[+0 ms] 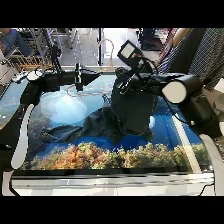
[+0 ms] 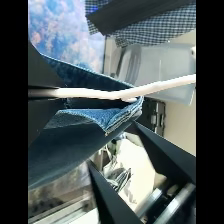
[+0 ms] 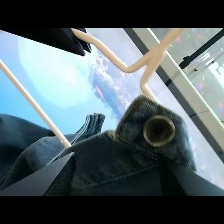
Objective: Fold the clothes and pants, and hang the long-sleeved shirts on hangers.
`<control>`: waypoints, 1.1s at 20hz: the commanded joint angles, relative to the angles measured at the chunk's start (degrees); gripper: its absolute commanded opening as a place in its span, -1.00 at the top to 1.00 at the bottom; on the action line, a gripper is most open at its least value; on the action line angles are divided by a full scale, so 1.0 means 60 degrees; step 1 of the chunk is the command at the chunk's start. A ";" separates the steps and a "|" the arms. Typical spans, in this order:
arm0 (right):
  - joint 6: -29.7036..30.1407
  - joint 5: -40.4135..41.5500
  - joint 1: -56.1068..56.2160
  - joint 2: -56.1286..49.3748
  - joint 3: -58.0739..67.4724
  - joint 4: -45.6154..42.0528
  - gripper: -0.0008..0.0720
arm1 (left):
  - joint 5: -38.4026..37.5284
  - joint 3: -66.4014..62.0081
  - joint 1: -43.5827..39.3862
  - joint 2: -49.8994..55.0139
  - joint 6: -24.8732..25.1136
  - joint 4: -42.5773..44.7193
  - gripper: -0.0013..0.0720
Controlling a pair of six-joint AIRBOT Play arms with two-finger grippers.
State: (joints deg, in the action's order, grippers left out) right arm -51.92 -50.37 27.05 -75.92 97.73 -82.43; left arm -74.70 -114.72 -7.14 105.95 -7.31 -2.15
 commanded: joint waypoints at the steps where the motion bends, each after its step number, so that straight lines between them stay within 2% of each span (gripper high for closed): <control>1: 0.0080 0.1610 0.0219 -0.0503 0.0011 -0.0645 -0.57 | 0.0025 0.0000 -0.0004 0.0007 -0.0025 -0.0011 0.90; 2: 0.0047 0.2113 0.0266 -0.0568 0.0011 -0.0670 -0.51 | 0.0025 0.0000 -0.0004 0.0004 -0.0022 -0.0007 0.90; 3: 0.0047 0.2444 0.0280 -0.0608 0.0011 -0.0747 -0.19 | 0.0022 0.0000 -0.0004 0.0007 -0.0022 -0.0007 0.90; 5: 0.0015 0.2561 0.0328 -0.0630 0.0007 -0.0882 0.08 | 0.0025 0.0000 -0.0004 0.0007 -0.0025 -0.0011 0.90; 6: 0.0015 0.2499 0.0328 -0.0627 0.0011 -0.0885 0.51 | 0.0022 0.0000 -0.0004 0.0007 -0.0025 -0.0011 0.90; 7: 0.0011 0.2470 0.0328 -0.0623 0.0011 -0.0878 0.85 | 0.0022 0.0000 -0.0004 0.0004 -0.0025 -0.0011 0.90; 8: -0.0047 0.2470 0.0331 -0.0619 0.0011 -0.0820 0.86 | 0.0025 0.0000 -0.0004 0.0007 -0.0022 -0.0011 0.90; 10: -0.0554 0.2237 0.0328 -0.0554 0.0011 -0.0747 0.86 | 0.0120 0.0000 0.0000 0.0007 -0.0022 -0.0007 0.90; 12: -0.0816 0.1235 0.0317 -0.0339 0.0011 -0.0761 0.86 | 0.0328 0.0000 0.0033 0.0007 -0.0022 -0.0011 0.90; 14: -0.0834 0.0550 0.0321 0.0062 0.0011 -0.0765 0.86 | 0.0342 0.0000 0.0051 0.0007 -0.0025 -0.0007 0.90; 16: -0.0834 0.0590 0.0259 0.0641 0.0011 -0.0867 0.80 | 0.0339 0.0000 0.0047 0.0004 -0.0022 -0.0011 0.90; 18: -0.0831 0.0528 -0.0120 0.0987 0.0011 -0.0973 -0.13 | 0.0339 0.0000 0.0047 0.0004 -0.0022 -0.0011 0.90; 22: 0.0113 -0.0270 -0.1162 0.0557 0.0011 -0.0936 -0.45 | 0.0339 0.0000 0.0036 0.0004 -0.0022 -0.0011 0.90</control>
State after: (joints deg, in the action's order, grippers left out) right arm -54.92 -48.99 23.42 -71.75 97.78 -88.05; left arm -72.82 -114.72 -6.90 105.97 -7.46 -2.17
